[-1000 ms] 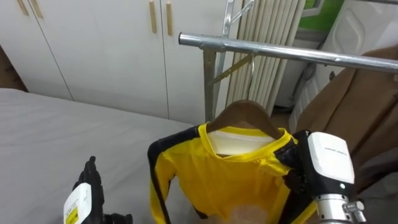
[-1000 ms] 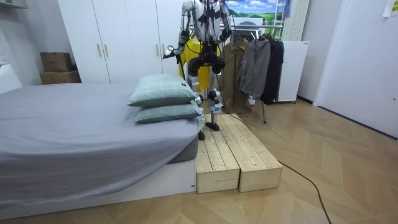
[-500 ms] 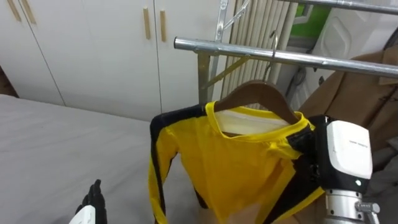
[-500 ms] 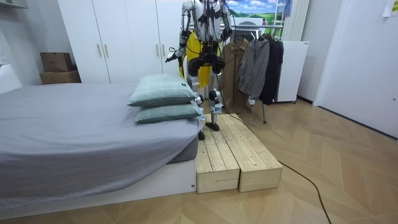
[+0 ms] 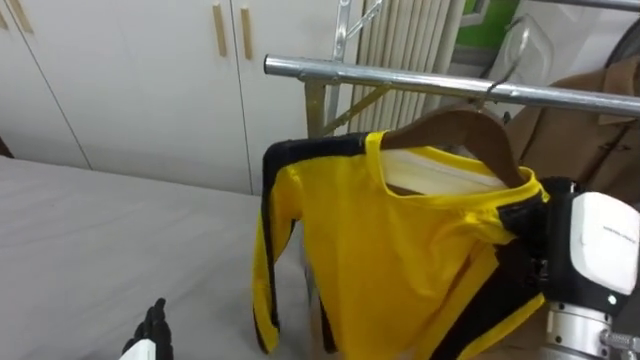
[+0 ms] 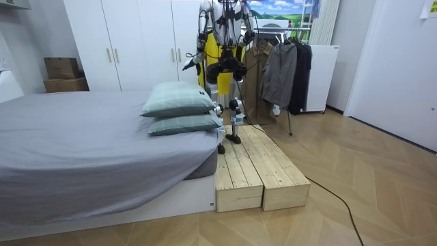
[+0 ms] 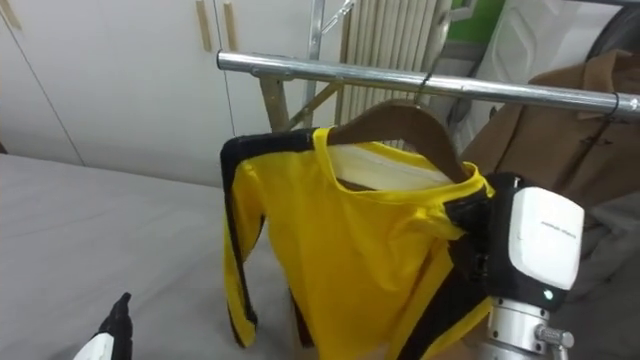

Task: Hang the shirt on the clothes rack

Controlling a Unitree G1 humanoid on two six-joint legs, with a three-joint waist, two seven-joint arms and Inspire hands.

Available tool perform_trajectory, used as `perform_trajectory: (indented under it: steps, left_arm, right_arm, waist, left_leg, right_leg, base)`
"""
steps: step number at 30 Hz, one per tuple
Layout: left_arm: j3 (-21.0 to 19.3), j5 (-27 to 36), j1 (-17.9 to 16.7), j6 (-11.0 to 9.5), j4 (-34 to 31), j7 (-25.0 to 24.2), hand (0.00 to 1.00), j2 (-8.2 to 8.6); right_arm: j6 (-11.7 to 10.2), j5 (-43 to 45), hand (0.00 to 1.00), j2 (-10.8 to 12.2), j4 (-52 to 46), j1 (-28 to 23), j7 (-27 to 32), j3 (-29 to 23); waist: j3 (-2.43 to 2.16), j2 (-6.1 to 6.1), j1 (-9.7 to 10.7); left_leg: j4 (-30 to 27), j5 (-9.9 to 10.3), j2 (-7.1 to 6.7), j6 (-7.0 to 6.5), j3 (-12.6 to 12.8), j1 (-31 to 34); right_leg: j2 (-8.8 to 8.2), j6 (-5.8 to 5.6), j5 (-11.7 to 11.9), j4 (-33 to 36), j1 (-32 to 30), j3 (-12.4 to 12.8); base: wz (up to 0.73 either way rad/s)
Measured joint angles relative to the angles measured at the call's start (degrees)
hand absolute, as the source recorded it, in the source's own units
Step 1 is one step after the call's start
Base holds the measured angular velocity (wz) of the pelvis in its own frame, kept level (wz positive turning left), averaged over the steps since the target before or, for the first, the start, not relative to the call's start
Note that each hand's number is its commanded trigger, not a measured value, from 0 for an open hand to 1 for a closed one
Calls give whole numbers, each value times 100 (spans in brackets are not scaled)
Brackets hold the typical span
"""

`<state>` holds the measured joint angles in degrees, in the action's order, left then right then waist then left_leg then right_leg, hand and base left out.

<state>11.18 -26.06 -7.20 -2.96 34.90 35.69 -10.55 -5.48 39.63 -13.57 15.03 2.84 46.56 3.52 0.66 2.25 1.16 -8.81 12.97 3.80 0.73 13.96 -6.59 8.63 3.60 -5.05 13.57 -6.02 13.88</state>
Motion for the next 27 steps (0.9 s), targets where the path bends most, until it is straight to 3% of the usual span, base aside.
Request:
perform_trajectory:
  steps: [3,10,16,20,27]
  left_arm:
    - [-51,9,-17,0,-5,-13,0,-10]
    - [-92,-15,-23,-130,127,-46,0,-10]
    - [-132,-189,-50,-121,256,-259,0,-10]
    - [-263,-360,-44,-113,379,-397,0,1]
    - [-369,-395,18,-48,378,-659,0,10]
  right_arm:
    - [6,-792,100,-10,2,-2,-274,-44]
    - [9,-1461,100,-34,7,7,-648,-51]
    - [54,-1750,100,-219,60,75,-1025,-106]
    - [199,-2144,100,-310,251,312,-1647,-117]
    - [309,-2045,100,-465,649,769,-2323,-116]
  waist:
    - [0,-1,13]
    - [4,53,-5]
    - [62,187,-26]
    - [40,263,-27]
    - [37,273,-140]
  left_leg:
    - [4,0,12,0,21,-15]
    - [6,-8,50,16,39,-22]
    - [10,-18,59,34,38,0]
    - [10,-18,56,34,39,-7]
    - [9,-18,58,34,28,1]
  right_leg:
    - [14,10,8,21,12,13]
    - [56,42,16,5,6,26]
    - [51,60,24,-6,-7,30]
    - [62,60,29,-6,-6,38]
    - [41,59,36,12,-2,-10]
  base:
    - [-2]
    - [-2]
    - [0]
    - [0]
    - [2]
